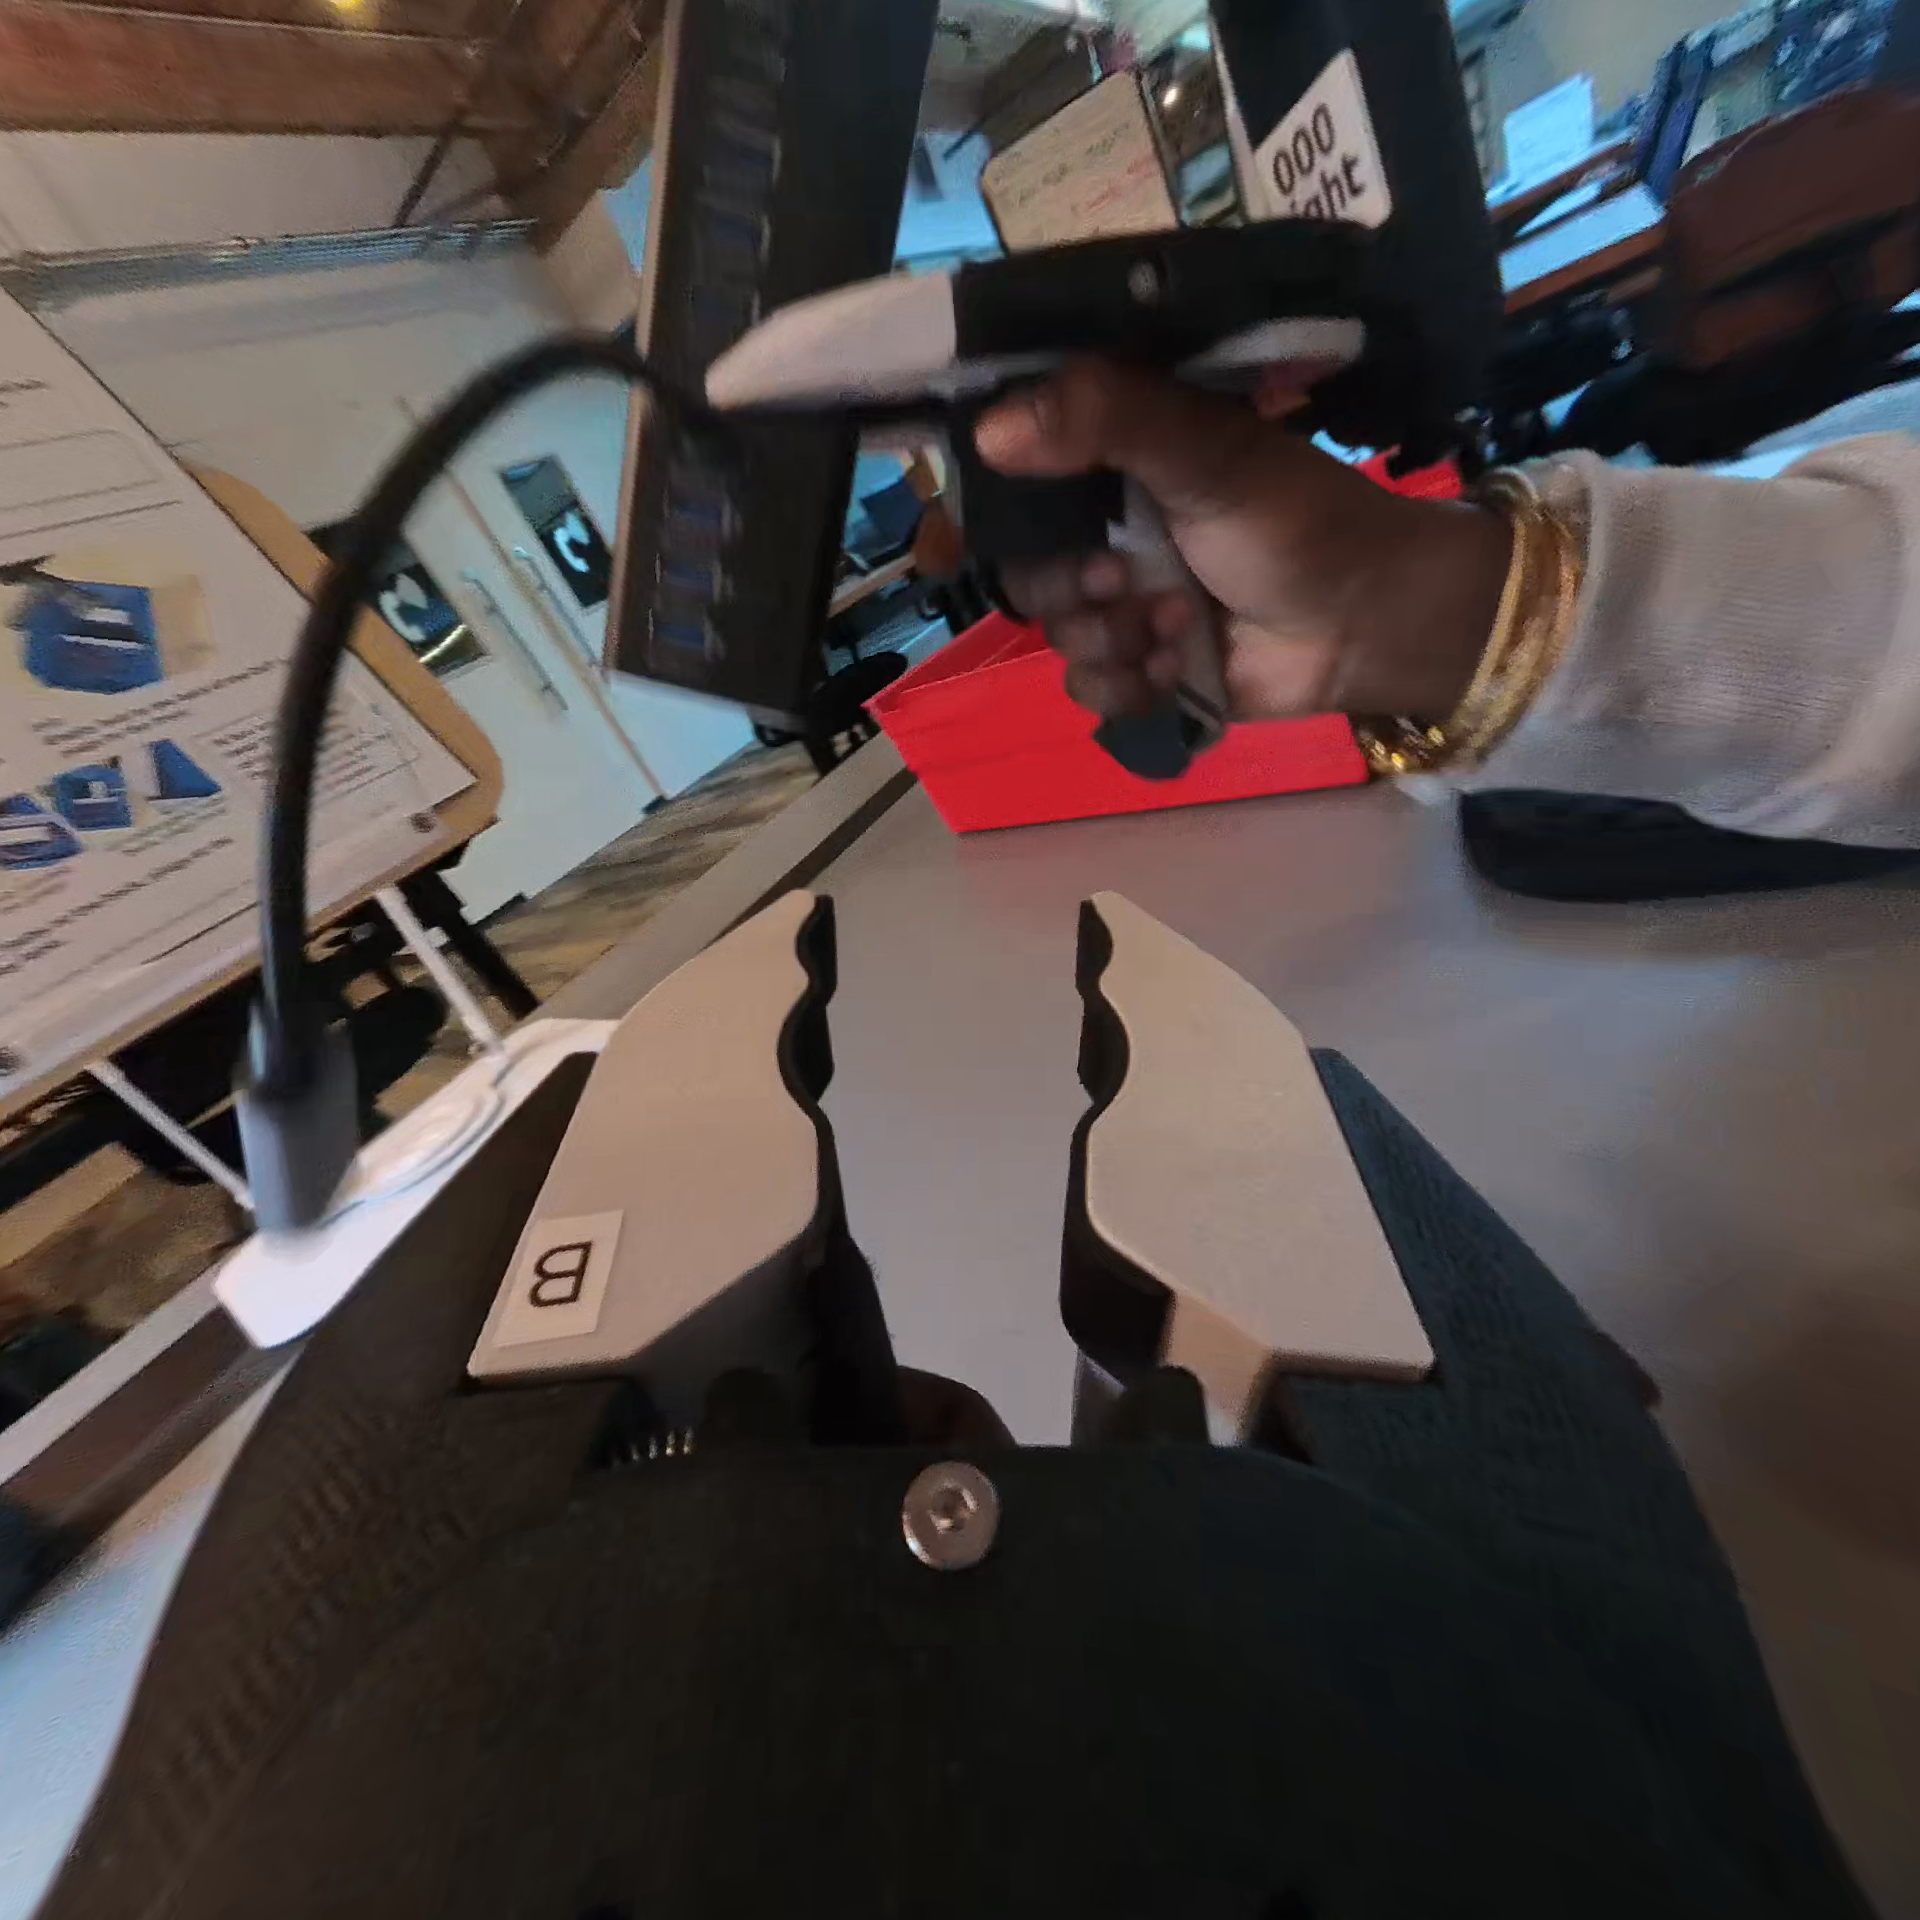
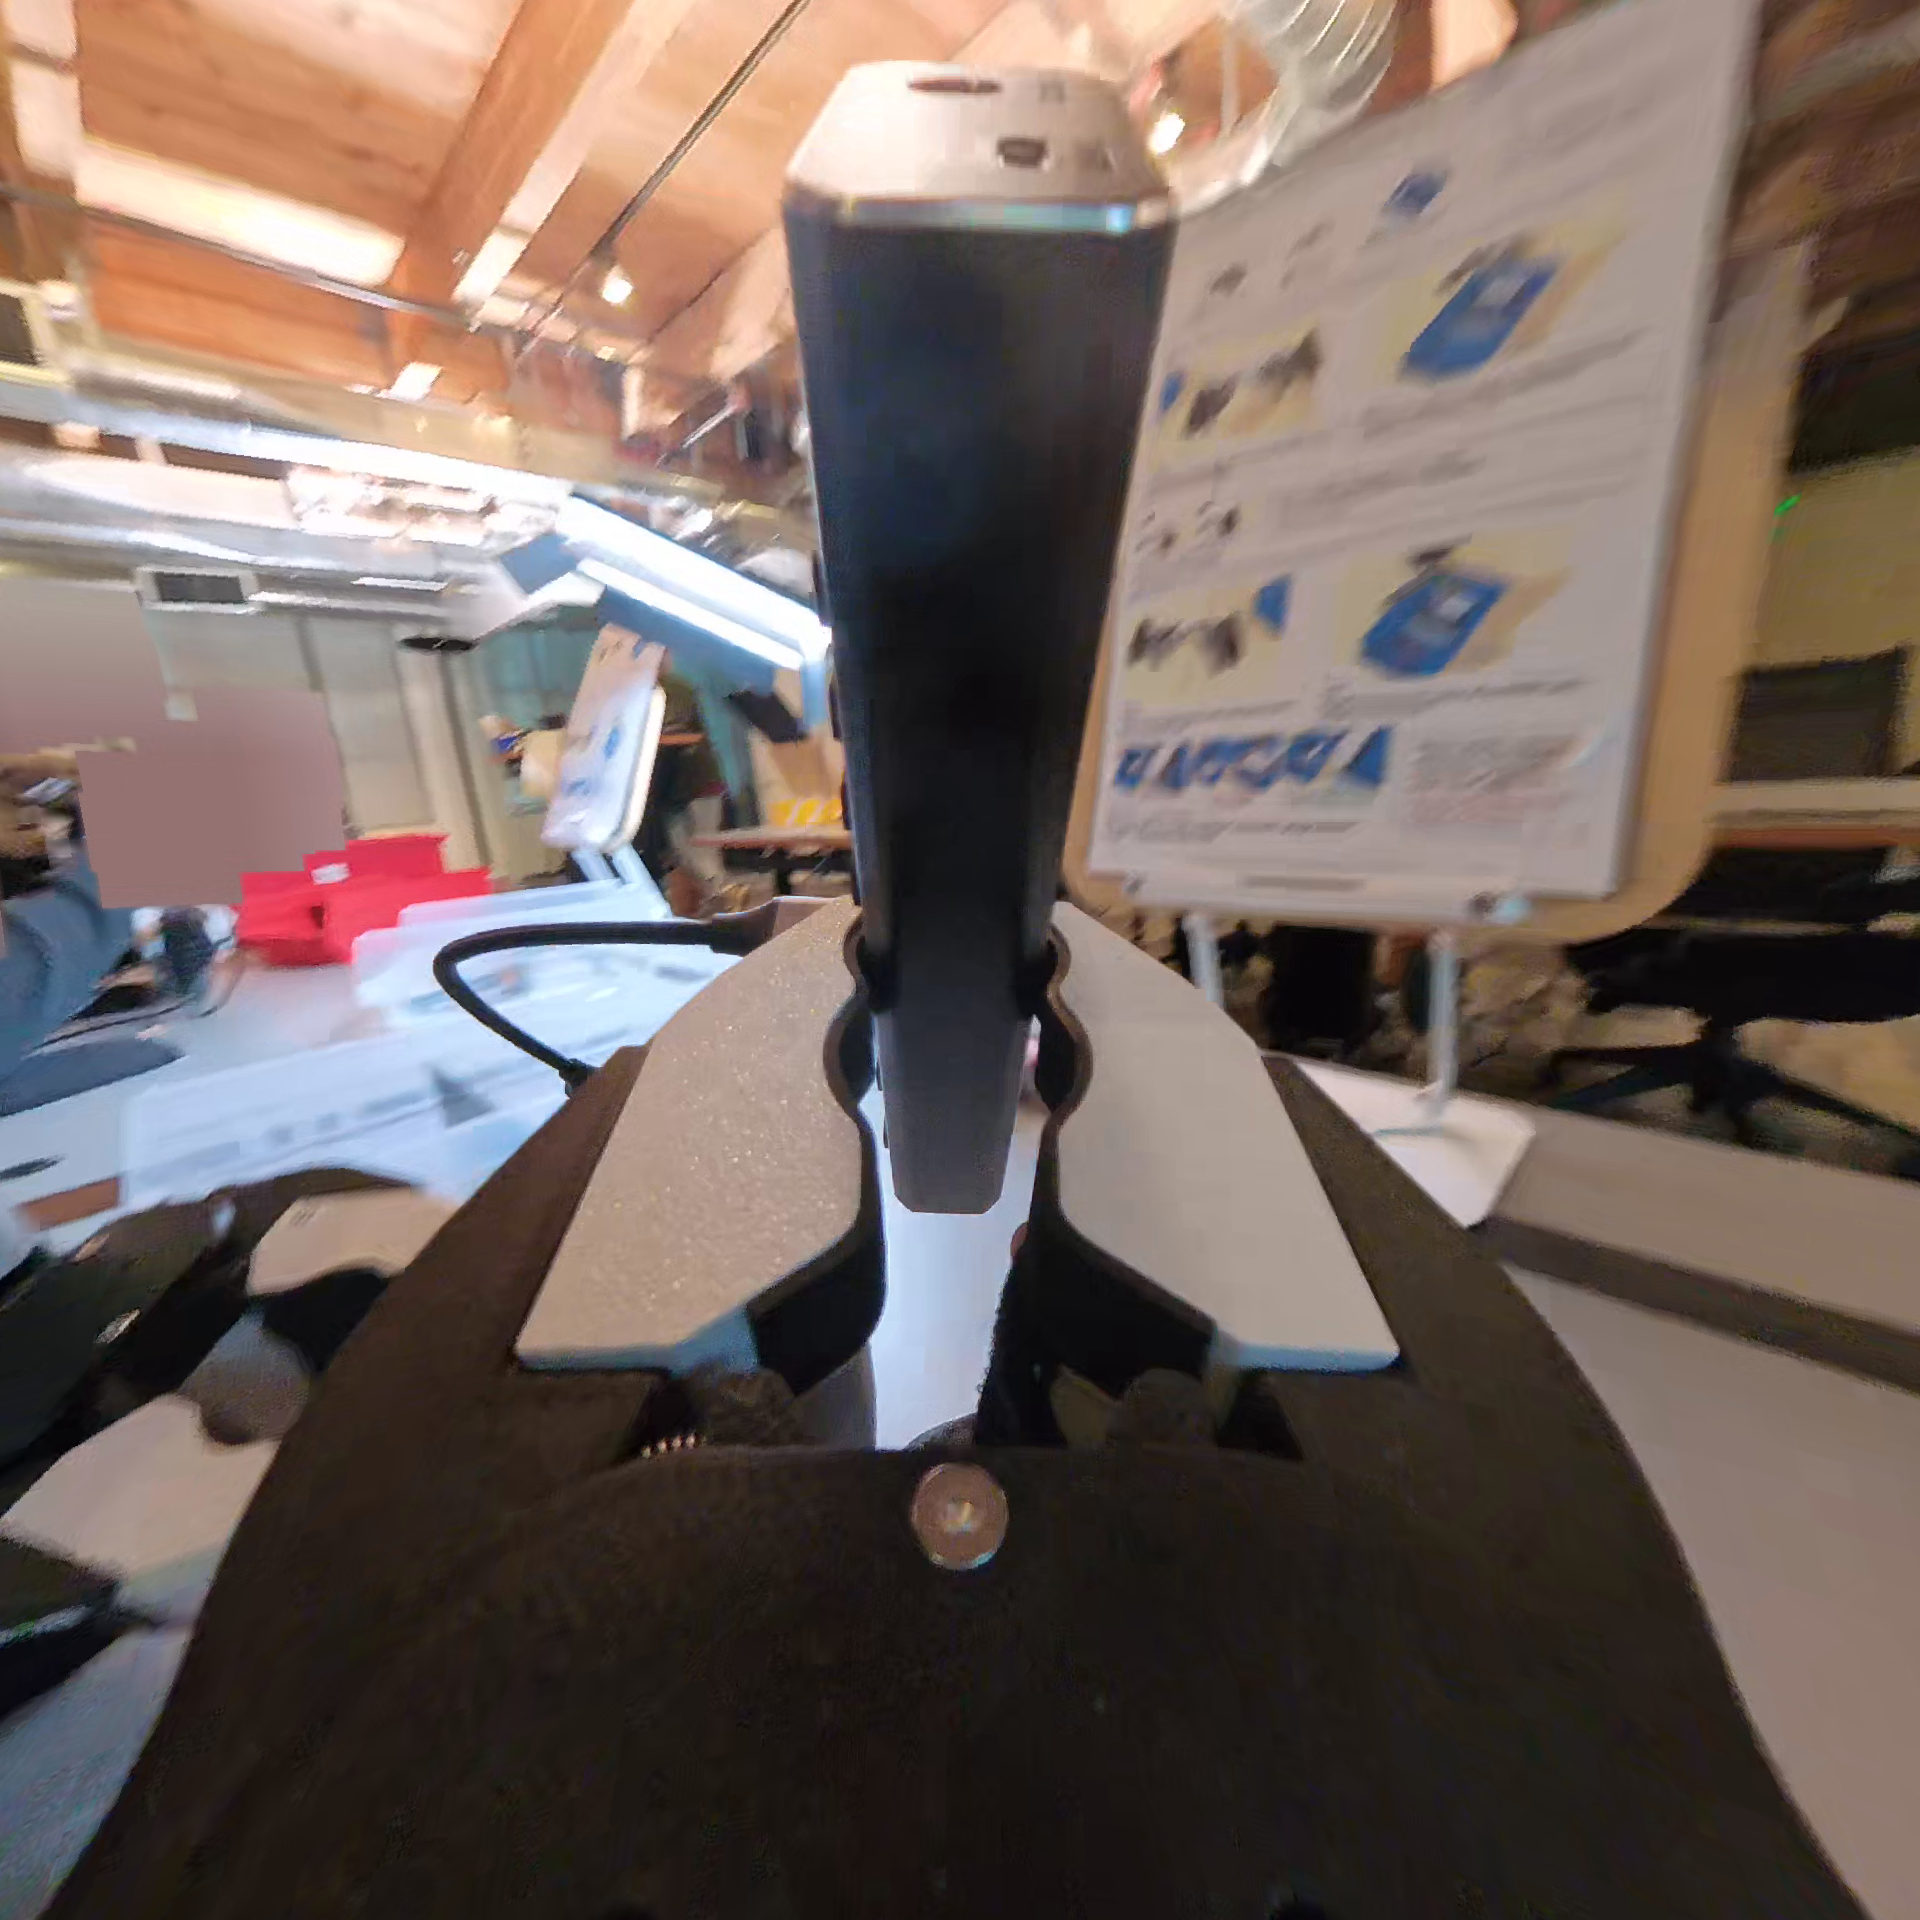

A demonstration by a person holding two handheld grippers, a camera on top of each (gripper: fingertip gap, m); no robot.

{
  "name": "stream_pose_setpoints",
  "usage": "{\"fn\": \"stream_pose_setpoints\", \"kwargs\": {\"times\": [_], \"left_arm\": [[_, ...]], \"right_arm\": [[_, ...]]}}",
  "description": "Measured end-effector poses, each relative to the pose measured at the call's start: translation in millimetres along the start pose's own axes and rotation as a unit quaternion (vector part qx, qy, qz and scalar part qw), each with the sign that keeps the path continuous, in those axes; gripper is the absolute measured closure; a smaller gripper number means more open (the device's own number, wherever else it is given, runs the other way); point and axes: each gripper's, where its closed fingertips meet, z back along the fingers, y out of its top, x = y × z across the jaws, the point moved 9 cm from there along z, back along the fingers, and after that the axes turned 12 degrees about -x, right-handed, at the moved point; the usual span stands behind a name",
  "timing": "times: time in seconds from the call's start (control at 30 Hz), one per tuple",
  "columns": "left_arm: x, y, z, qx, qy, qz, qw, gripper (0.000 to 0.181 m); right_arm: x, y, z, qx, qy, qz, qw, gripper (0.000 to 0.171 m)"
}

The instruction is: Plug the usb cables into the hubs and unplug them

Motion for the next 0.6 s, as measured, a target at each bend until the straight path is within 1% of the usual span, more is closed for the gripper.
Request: {"fn": "stream_pose_setpoints", "kwargs": {"times": [0.03,0.17,0.2,0.27,0.33,0.4,0.5,0.57,0.6], "left_arm": [[1,0,0,0.005,-0.006,0.005,1.0,0.138],[-1,-4,-1,0.001,0.004,0.011,1.0,0.14],[-2,-5,-1,0.001,0.005,0.013,1.0,0.141],[-2,-6,-1,0.002,0.009,0.015,1.0,0.142],[-2,-6,-2,0.001,0.014,0.008,1.0,0.143],[-2,-7,-2,-0.001,0.016,0.003,1.0,0.144],[-2,-7,-2,0.001,0.017,0.001,1.0,0.146],[0,-8,-3,-0.001,0.011,0.001,1.0,0.146],[0,-8,-4,-0.003,0.013,-0.003,1.0,0.146]], "right_arm": [[7,13,8,0.016,-0.023,0.013,1.0,0.144],[43,81,46,0.068,-0.145,0.075,0.984,0.144],[54,100,55,0.057,-0.18,0.092,0.978,0.143],[79,134,72,0.008,-0.252,0.124,0.96,0.144],[105,155,92,-0.055,-0.329,0.148,0.931,0.144],[128,158,114,-0.101,-0.426,0.14,0.888,0.144],[161,135,143,-0.161,-0.548,0.12,0.812,0.143],[184,118,154,-0.213,-0.586,0.093,0.776,0.143],[194,109,157,-0.234,-0.591,0.08,0.768,0.143]]}}
